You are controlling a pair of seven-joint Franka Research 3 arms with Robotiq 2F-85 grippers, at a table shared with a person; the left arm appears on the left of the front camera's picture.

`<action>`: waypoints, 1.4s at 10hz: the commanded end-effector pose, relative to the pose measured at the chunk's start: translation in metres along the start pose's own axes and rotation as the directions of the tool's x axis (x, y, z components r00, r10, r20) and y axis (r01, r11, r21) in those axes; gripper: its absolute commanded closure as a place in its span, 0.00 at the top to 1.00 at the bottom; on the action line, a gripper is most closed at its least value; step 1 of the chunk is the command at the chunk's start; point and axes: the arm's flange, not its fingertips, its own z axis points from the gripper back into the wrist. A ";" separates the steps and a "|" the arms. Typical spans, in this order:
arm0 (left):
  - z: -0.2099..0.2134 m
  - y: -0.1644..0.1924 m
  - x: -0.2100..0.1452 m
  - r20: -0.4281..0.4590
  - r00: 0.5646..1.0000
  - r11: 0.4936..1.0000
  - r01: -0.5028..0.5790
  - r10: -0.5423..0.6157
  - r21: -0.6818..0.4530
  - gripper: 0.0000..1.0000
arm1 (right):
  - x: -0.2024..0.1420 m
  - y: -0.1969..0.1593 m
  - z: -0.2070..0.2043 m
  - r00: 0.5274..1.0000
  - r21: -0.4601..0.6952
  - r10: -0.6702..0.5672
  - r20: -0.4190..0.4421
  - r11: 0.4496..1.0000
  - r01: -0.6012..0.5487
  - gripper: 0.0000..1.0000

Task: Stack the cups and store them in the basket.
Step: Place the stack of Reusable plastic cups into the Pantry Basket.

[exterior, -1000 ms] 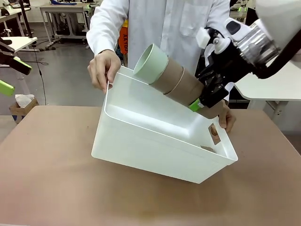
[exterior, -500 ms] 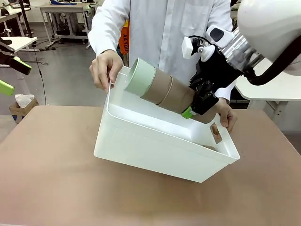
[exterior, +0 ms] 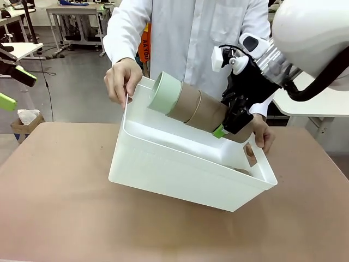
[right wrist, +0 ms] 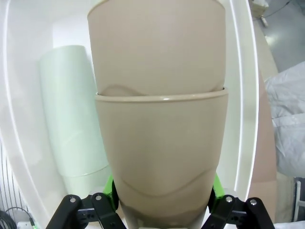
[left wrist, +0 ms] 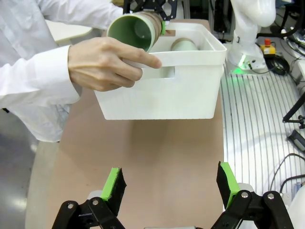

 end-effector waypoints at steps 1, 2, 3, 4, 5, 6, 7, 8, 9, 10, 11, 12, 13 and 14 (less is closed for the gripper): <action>0.001 -0.001 0.003 0.012 1.000 1.000 -0.012 0.012 -0.003 1.00 | 0.004 0.006 0.007 1.000 0.006 0.010 0.002 1.000 -0.010 0.85; 0.001 -0.001 0.003 0.012 1.000 1.000 -0.012 0.012 -0.003 1.00 | 0.004 0.006 0.007 1.000 0.006 0.010 0.002 1.000 -0.010 0.85; 0.001 -0.001 0.003 0.012 1.000 1.000 -0.012 0.012 -0.003 1.00 | 0.004 0.006 0.007 1.000 0.006 0.010 0.002 1.000 -0.010 0.85; 0.001 -0.001 0.003 0.012 1.000 1.000 -0.012 0.012 -0.003 1.00 | 0.004 0.006 0.007 1.000 0.006 0.010 0.002 1.000 -0.010 0.85; 0.001 -0.001 0.003 0.012 1.000 1.000 -0.012 0.012 -0.003 1.00 | 0.004 0.006 0.007 1.000 0.006 0.010 0.002 1.000 -0.010 0.85; 0.001 -0.001 0.003 0.012 1.000 1.000 -0.012 0.012 -0.003 1.00 | 0.002 0.004 -0.001 1.000 0.012 0.011 0.005 1.000 -0.011 0.85; 0.001 -0.001 0.003 0.012 1.000 1.000 -0.012 0.012 -0.003 1.00 | 0.008 -0.027 -0.022 0.998 -0.001 -0.028 -0.054 1.000 0.028 0.85; 0.001 -0.001 0.003 0.012 1.000 1.000 -0.012 0.012 -0.003 1.00 | 0.013 -0.042 -0.033 0.996 -0.002 -0.040 -0.078 0.999 0.040 0.85; 0.001 -0.001 0.003 0.012 1.000 1.000 -0.012 0.012 -0.003 1.00 | 0.016 -0.051 -0.043 0.996 0.002 -0.040 -0.085 0.999 0.040 0.85; 0.001 -0.001 0.003 0.012 1.000 1.000 -0.012 0.012 -0.003 1.00 | 0.017 -0.057 -0.054 0.996 0.006 -0.037 -0.081 0.999 0.038 0.85; 0.001 -0.001 0.003 0.012 1.000 1.000 -0.012 0.012 -0.003 1.00 | 0.019 -0.058 -0.061 0.996 0.002 -0.033 -0.088 0.999 0.034 0.85; 0.001 -0.001 0.003 0.012 1.000 1.000 -0.012 0.012 -0.003 1.00 | 0.020 -0.053 -0.066 0.996 0.014 -0.021 -0.081 1.000 0.022 0.85; 0.001 -0.001 0.003 0.012 1.000 1.000 -0.012 0.012 -0.003 1.00 | 0.020 -0.045 -0.066 0.997 0.031 -0.016 -0.069 0.999 0.018 0.85; 0.001 -0.001 0.003 0.012 1.000 1.000 -0.012 0.012 -0.003 1.00 | 0.021 -0.037 -0.066 0.998 0.054 -0.006 -0.069 0.999 0.010 0.85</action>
